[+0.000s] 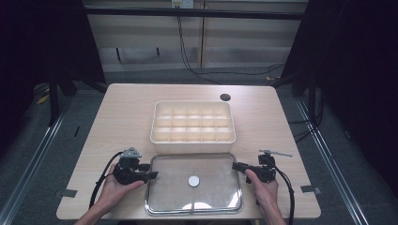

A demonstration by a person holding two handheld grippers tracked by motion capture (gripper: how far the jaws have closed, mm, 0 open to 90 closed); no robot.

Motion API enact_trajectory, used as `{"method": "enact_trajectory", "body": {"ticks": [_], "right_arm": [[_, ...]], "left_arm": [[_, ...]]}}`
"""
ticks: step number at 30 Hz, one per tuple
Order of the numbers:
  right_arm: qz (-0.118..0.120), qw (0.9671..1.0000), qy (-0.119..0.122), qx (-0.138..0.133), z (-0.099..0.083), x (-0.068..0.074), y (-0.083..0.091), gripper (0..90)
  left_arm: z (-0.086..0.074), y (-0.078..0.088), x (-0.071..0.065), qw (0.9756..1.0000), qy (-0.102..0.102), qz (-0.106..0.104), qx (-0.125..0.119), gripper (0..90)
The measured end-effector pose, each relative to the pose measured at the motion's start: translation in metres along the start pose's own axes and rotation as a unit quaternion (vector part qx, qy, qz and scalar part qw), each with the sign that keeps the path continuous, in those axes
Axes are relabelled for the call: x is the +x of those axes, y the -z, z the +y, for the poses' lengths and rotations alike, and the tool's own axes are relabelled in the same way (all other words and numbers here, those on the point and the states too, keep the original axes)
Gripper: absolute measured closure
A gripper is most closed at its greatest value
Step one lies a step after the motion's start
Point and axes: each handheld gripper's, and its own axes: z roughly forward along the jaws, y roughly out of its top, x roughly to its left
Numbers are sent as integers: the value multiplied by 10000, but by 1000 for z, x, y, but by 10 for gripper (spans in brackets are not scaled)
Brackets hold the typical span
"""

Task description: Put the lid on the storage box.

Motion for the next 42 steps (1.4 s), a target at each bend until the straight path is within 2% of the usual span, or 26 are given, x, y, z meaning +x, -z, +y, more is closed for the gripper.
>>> {"method": "enact_trajectory", "body": {"ticks": [4, 6, 7, 8, 10, 12, 15, 16, 19, 20, 24, 25, 29, 35, 37, 39, 40, 42], "right_arm": [[53, 9999, 6, -94, 1, 0, 1, 645], [230, 9996, 4, -150, 1, 0, 2, 674], [230, 9996, 4, -150, 1, 0, 2, 674], [398, 9989, 47, -240, 1, 3, 3, 669], [398, 9988, 145, -225, 3, 5, 4, 657], [515, 9982, 156, -273, 4, 5, 6, 654], [523, 9982, 238, -182, 4, 6, 6, 629], [604, 9977, 275, -112, 4, 7, 3, 582], [598, 9976, 339, -95, 4, 8, 2, 565], [685, 9971, 302, -106, 5, 8, 2, 542], [748, 9966, 326, -115, 6, 7, 3, 547], [797, 9962, 343, -121, 7, 7, 3, 578], [905, 9951, 396, -82, 7, 7, 4, 605], [951, 9948, 361, -65, 7, 6, 4, 605], [958, 9948, 336, -17, 7, 7, 1, 561], [966, 9948, 314, 7, 7, 7, 1, 564], [941, 9949, 355, 42, 6, 8, 0, 618], [908, 9952, 353, 13, 6, 8, 0, 629]], "left_arm": [[0, 0, -1, 10000, -17, -3, 4, 489], [0, 0, -1, 10000, -9, -18, -7, 487], [0, 0, -1, 10000, -9, -18, -7, 487], [-1, 0, -1, 10000, -17, -21, -19, 487], [0, 0, -1, 10000, -58, 7, -9, 487], [-1, 0, -1, 10000, -36, -25, -13, 486], [-1, 0, 0, 10000, -59, -29, -11, 485], [-1, 0, 0, 10000, -45, -43, -29, 485], [-1, 0, 0, 10000, -57, -50, -31, 485], [-1, 0, 0, 10000, -79, -37, -9, 490], [-1, 0, 0, 10000, -70, -40, -34, 495], [-1, 0, 0, 10000, -89, -11, -33, 496], [-2, 0, 0, 10000, -91, -18, -37, 498], [-2, 0, 1, 9999, -88, -35, -63, 509], [-3, 0, 2, 9999, -59, -60, -90, 511], [-3, 0, 2, 9999, -63, -62, -100, 511], [-3, 1, 2, 9999, -59, -48, -116, 511], [-4, 1, 3, 9999, -49, -64, -123, 511]]}}
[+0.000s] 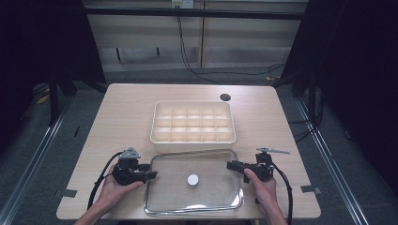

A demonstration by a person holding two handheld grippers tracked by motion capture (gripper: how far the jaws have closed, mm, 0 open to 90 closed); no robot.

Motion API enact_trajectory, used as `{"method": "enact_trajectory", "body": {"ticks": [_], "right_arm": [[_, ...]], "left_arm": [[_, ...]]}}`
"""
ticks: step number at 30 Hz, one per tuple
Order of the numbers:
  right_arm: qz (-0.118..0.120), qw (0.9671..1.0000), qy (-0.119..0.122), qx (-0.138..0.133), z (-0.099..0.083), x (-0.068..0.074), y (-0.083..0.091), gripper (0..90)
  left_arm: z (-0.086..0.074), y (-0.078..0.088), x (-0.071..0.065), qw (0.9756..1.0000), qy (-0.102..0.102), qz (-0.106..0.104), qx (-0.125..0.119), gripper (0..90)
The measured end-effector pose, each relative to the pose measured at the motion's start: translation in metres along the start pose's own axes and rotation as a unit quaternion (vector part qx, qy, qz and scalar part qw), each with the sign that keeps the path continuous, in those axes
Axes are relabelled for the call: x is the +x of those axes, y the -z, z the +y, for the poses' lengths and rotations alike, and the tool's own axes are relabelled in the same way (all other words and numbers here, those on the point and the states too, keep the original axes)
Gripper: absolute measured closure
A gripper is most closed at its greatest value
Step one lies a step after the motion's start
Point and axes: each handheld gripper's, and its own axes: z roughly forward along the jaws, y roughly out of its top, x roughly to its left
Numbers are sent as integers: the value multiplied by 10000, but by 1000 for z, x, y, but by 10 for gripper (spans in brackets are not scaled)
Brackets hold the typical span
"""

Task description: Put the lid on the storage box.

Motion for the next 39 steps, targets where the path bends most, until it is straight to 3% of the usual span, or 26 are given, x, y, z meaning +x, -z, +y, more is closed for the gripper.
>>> {"method": "enact_trajectory", "body": {"ticks": [6, 11, 13, 15, 16, 17, 19, 23, 30, 32, 35, 37, 39], "right_arm": [[160, 9997, -72, -147, 2, -2, 4, 684], [233, 9995, 51, -204, 3, 1, 6, 701], [270, 9993, 58, -253, 3, 1, 8, 710], [299, 9990, 121, -312, 5, 3, 10, 717], [299, 9990, 121, -312, 5, 3, 10, 717], [354, 9983, 239, -399, 6, 5, 12, 722], [365, 9980, 273, -443, 7, 6, 14, 724], [371, 9978, 296, -466, 6, 6, 16, 726], [315, 9978, 309, -493, 6, 9, 17, 722], [143, 9986, 305, -410, 5, 8, 17, 709], [53, 9989, 312, -355, 5, 8, 15, 701], [-92, 9989, 363, -266, 5, 9, 14, 688], [-96, 9991, 341, -227, 5, 10, 13, 685]], "left_arm": [[-1, 0, 0, 10000, 43, -16, -44, 494], [0, -1, -5, 9999, -38, 129, -6, 379], [0, 0, -3, 10000, 13, 85, -7, 369], [-1, 0, 2, 9997, 210, -52, -83, 346], [-1, 0, 2, 9997, 210, -52, -83, 332], [-1, 1, 5, 9992, 347, -154, -118, 318], [-1, 1, 5, 9990, 387, -177, -131, 300], [-1, -1, 7, 9982, 430, -393, -163, 317], [2, -2, 7, 9963, 641, -537, -177, 356], [2, 2, 9, 9948, 650, -718, -305, 414], [4, 5, 9, 9947, 626, -733, -353, 441], [7, 9, 8, 9927, 680, -868, -492, 480], [8, 11, 7, 9928, 686, -839, -507, 483]]}}
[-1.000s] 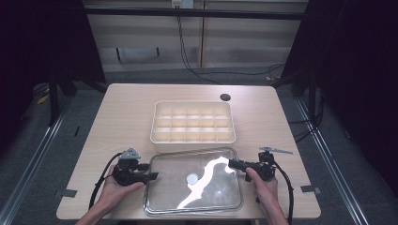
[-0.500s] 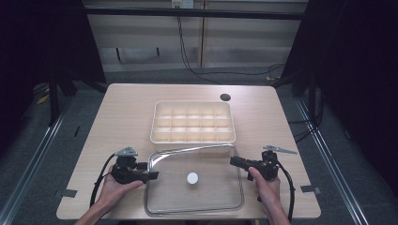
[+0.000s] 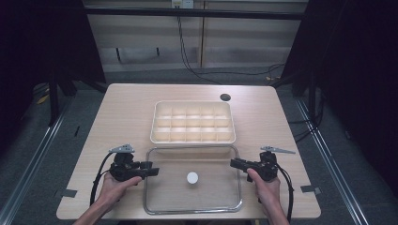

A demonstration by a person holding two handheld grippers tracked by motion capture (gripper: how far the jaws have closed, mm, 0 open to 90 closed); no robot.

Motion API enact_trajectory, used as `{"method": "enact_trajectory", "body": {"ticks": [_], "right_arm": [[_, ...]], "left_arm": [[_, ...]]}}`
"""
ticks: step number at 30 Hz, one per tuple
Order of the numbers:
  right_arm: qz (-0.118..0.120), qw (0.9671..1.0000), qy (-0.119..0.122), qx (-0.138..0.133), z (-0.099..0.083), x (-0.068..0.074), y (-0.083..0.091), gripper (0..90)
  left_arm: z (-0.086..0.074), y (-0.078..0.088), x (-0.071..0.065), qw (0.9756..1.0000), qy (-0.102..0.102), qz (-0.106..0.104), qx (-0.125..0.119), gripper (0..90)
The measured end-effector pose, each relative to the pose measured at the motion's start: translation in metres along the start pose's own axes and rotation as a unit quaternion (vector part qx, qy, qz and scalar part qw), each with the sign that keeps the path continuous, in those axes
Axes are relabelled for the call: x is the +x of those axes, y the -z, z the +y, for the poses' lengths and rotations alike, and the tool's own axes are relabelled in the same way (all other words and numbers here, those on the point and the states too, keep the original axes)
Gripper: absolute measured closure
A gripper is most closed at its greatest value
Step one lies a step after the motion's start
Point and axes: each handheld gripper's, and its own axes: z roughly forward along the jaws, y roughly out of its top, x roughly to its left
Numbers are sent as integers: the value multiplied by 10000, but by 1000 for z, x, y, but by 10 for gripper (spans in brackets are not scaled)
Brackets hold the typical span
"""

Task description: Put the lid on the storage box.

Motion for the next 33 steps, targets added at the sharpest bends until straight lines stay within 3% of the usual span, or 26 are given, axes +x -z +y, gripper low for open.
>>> {"method": "enact_trajectory", "body": {"ticks": [4, 9, 13, 23, 33], "right_arm": [[35, 10000, 29, -48, 1, 2, 0, 686], [61, 9999, 46, -91, 2, 2, 0, 684], [38, 9999, 101, -113, 3, 3, 1, 685], [-25, 9995, 183, -275, 10, 8, 8, 685], [-74, 9989, 266, -390, 15, 14, 13, 685]], "left_arm": [[2, 4, -3, 10000, -63, 75, -5, 487], [3, 9, 0, 9999, 6, -85, -125, 541], [3, 10, -2, 9999, 47, -50, -129, 547], [8, 17, -9, 9991, -353, -163, -180, 581], [14, 25, -10, 9984, -289, -314, -368, 649]]}}
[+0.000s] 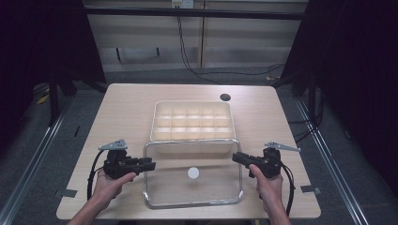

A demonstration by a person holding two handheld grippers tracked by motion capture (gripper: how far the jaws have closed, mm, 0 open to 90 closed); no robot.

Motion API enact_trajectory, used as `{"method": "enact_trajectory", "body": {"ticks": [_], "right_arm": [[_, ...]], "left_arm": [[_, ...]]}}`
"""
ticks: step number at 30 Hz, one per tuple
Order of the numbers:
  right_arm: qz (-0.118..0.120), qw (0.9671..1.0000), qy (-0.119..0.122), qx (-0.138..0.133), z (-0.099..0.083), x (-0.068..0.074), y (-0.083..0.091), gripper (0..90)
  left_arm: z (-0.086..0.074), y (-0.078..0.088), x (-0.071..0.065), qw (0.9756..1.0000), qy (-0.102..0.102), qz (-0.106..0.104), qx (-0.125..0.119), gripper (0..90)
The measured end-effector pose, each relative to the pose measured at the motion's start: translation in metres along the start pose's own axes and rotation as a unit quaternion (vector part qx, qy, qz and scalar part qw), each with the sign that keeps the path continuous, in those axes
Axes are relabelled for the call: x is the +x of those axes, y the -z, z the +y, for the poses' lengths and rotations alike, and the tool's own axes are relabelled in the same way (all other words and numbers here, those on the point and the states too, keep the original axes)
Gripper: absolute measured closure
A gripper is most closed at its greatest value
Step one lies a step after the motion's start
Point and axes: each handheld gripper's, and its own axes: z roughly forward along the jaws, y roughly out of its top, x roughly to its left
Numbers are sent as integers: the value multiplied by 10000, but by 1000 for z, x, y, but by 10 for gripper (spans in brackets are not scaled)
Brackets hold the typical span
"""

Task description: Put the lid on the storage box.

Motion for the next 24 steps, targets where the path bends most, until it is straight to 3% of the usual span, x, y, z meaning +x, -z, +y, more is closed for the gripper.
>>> {"method": "enact_trajectory", "body": {"ticks": [11, 13, 14, 18, 24], "right_arm": [[-43, 9997, 197, -134, 9, 12, 7, 693], [-40, 9997, 200, -143, 10, 13, 7, 693], [-33, 9996, 238, -165, 12, 14, 6, 694], [15, 9995, 234, -217, 17, 16, 6, 697], [12, 9988, 378, -309, 26, 22, 6, 697]], "left_arm": [[11, 10, -5, 9997, -73, 6, -217, 702], [12, 11, -5, 9997, -96, 47, -231, 706], [12, 12, -6, 9992, -161, 118, -357, 705], [14, 14, -5, 9988, -103, 164, -441, 706], [23, 19, -7, 9983, -186, 287, -482, 708]]}}
